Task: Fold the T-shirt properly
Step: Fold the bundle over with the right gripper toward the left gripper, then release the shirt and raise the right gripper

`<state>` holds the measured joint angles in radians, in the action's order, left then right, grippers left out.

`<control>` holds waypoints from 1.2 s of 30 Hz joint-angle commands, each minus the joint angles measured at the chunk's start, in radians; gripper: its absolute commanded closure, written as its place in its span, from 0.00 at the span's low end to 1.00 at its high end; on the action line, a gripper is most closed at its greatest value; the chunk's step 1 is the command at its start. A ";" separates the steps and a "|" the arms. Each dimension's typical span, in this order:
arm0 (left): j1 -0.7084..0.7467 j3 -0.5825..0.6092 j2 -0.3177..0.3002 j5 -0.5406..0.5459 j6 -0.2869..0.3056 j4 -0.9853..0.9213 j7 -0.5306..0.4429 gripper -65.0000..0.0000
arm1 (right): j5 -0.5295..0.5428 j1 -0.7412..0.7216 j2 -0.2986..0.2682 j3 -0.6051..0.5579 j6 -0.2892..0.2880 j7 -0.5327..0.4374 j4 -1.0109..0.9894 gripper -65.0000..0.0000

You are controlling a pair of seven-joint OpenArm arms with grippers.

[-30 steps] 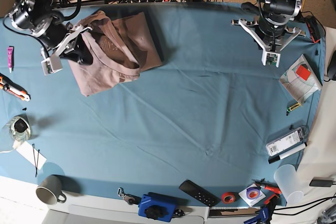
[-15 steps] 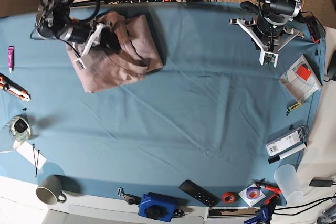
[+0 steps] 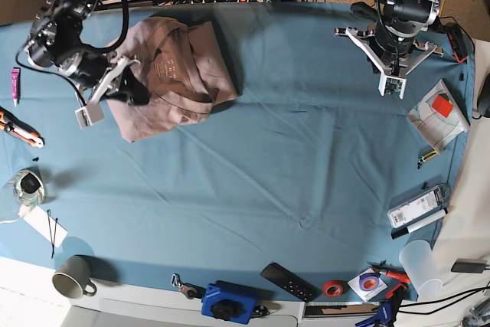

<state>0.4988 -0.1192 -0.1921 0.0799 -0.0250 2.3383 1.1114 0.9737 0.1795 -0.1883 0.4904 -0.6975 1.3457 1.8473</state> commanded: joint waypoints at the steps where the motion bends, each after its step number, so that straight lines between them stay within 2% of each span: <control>1: 0.000 -0.002 -0.005 -0.003 0.000 0.018 -0.024 1.00 | -0.009 -0.019 -0.011 -0.005 -0.001 -0.038 -0.014 1.00; 4: 0.000 -0.002 -0.005 -0.004 0.000 0.018 -0.028 1.00 | -0.040 -0.071 -0.011 -0.045 -0.001 -0.061 -0.120 1.00; 9: 0.000 -0.002 -0.005 -0.004 0.000 0.018 -0.027 1.00 | -0.151 -0.179 -0.011 -0.122 -0.001 -0.101 -0.348 1.00; 14: 0.000 -0.002 -0.005 -0.004 0.000 0.018 -0.027 1.00 | -0.170 -0.214 -0.011 -0.135 -0.001 -0.074 -0.462 1.00; 18: 0.000 -0.002 -0.005 -0.005 0.000 0.018 -0.027 1.00 | -0.102 -0.215 -0.011 -0.117 -0.001 0.051 -0.417 1.00; 23: 0.000 -0.002 -0.005 -0.021 0.000 0.018 -0.029 1.00 | 0.042 -0.215 -0.011 -0.011 -0.001 0.051 -0.232 1.00; 29: 0.000 -0.002 -0.006 -0.020 0.000 0.018 -0.035 1.00 | 0.076 -0.193 -0.022 0.116 -0.001 0.051 -0.078 1.00; 36: 0.020 -0.002 -0.008 -0.022 0.005 0.018 -0.027 1.00 | 0.127 -0.037 -0.025 0.253 -0.001 0.051 0.071 1.00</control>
<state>0.5182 -0.1192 -0.1944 0.0647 -0.0235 2.3383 1.0992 1.0801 0.1474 -0.1963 0.7391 -0.6964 1.4178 1.9038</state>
